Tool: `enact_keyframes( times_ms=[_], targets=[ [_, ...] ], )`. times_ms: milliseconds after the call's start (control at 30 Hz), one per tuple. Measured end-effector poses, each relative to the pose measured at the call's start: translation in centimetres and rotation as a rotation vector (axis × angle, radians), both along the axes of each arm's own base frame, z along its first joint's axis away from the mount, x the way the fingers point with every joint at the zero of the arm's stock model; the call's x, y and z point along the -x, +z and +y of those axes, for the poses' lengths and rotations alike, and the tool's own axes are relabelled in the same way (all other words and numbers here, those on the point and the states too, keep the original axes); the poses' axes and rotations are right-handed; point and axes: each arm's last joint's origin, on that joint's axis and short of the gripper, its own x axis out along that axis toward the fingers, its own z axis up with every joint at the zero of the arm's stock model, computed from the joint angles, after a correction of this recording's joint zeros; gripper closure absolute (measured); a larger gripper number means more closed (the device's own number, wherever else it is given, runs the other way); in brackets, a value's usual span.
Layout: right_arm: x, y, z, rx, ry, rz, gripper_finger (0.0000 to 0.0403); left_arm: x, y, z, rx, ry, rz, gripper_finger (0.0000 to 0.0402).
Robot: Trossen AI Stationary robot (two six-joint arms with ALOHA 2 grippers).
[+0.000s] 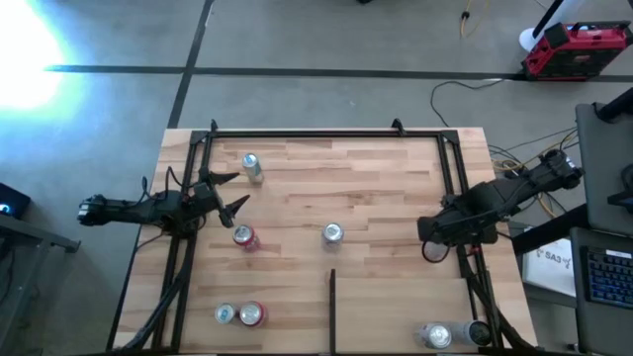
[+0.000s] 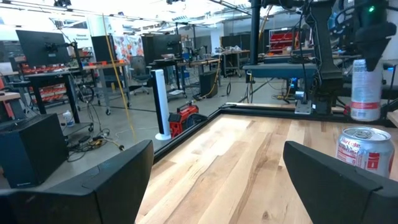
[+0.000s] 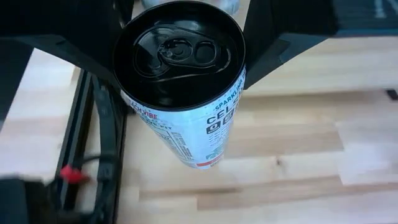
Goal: Place canned beverage on shelf
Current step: Put the white soda can aligned with the white soda can on the shelf
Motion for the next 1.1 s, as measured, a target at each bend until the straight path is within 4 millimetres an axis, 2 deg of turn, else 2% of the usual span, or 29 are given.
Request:
enact_keyframes(
  times_ms=[233,533,700,833,1100],
  targets=[
    [0.8,0.9,1.7,-0.06,-0.055,0.021,0.0158,0.0,0.0,0.0,0.0,0.0,0.0,0.0058],
    [0.7,2.8,5.9,-0.048,-0.103,0.08,0.0158,0.0,0.0,0.0,0.0,0.0,0.0,0.0058],
    [-0.3,2.8,8.6,-0.022,-0.082,0.108,0.0158,0.0,0.0,0.0,0.0,0.0,0.0,0.0058],
    [-0.4,2.7,10.0,0.002,-0.102,0.133,0.0158,0.0,0.0,0.0,0.0,0.0,0.0,0.0058],
    [0.8,2.6,12.2,0.051,-0.107,0.103,0.0158,0.0,0.0,0.0,0.0,0.0,0.0,0.0058]
  ],
)
